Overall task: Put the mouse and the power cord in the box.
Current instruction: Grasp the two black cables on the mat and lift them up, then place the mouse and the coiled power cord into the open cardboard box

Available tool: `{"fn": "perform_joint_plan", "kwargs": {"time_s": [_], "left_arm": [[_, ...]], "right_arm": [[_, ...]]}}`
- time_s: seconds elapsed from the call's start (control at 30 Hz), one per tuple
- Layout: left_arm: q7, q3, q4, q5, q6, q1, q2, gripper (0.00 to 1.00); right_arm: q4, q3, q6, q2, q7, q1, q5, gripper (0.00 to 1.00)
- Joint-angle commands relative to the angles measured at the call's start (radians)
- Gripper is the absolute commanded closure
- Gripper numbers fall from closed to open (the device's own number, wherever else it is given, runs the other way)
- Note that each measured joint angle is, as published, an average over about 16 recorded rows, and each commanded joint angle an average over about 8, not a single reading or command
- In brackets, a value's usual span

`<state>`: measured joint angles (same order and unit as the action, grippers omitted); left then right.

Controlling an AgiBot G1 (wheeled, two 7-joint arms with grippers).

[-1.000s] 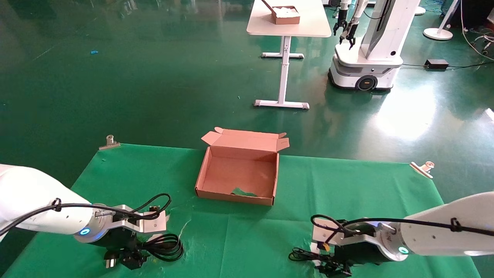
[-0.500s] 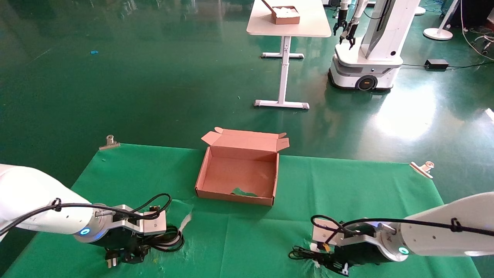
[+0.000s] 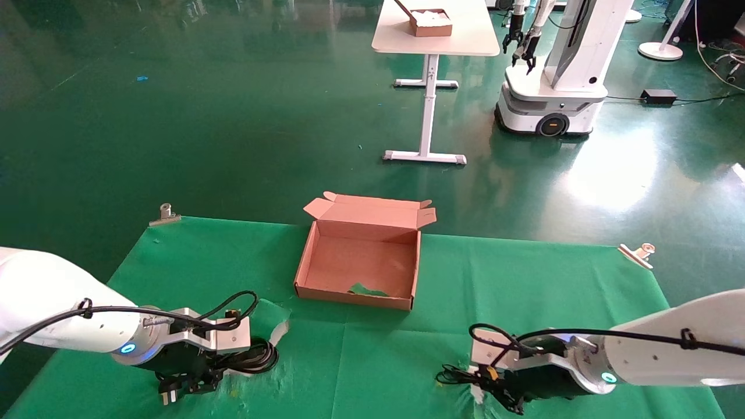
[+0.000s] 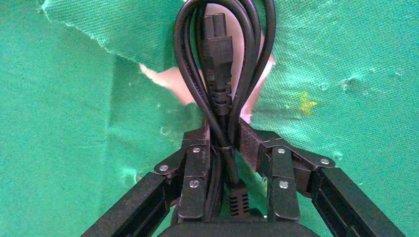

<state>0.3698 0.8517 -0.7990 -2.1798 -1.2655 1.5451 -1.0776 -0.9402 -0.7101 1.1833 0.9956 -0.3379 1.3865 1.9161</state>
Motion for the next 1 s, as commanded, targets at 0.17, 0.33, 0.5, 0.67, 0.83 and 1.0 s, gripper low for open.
{"fn": "perform_joint_plan", "kwargs": {"time_s": [0.17, 0.33, 0.5, 0.67, 0.83, 1.0], "left_arm": [[-0.001, -0.026, 0.004, 0.046, -0.038, 0.041, 0.008, 1.0], [-0.008, -0.079, 0.006, 0.149, -0.116, 0.108, 0.031, 1.0], [-0.008, -0.124, 0.025, 0.224, -0.137, 0.168, 0.009, 1.0], [-0.046, -0.126, 0.09, 0.22, -0.038, 0.183, -0.09, 1.0], [-0.108, -0.104, 0.206, 0.166, 0.154, 0.177, -0.22, 1.0], [-0.185, -0.051, 0.253, 0.149, 0.351, 0.161, -0.287, 1.0]], "right_arm": [[0.002, 0.039, -0.026, -0.023, -0.048, 0.028, -0.024, 1.0], [-0.007, 0.065, -0.044, -0.054, -0.104, 0.037, -0.031, 1.0], [-0.021, 0.086, -0.055, -0.085, -0.151, 0.054, -0.03, 1.0], [-0.024, 0.103, -0.074, -0.106, -0.174, 0.084, -0.02, 1.0], [-0.014, 0.113, -0.085, -0.123, -0.175, 0.101, -0.013, 1.0], [-0.017, 0.12, -0.076, -0.146, -0.179, 0.105, -0.019, 1.0]]}}
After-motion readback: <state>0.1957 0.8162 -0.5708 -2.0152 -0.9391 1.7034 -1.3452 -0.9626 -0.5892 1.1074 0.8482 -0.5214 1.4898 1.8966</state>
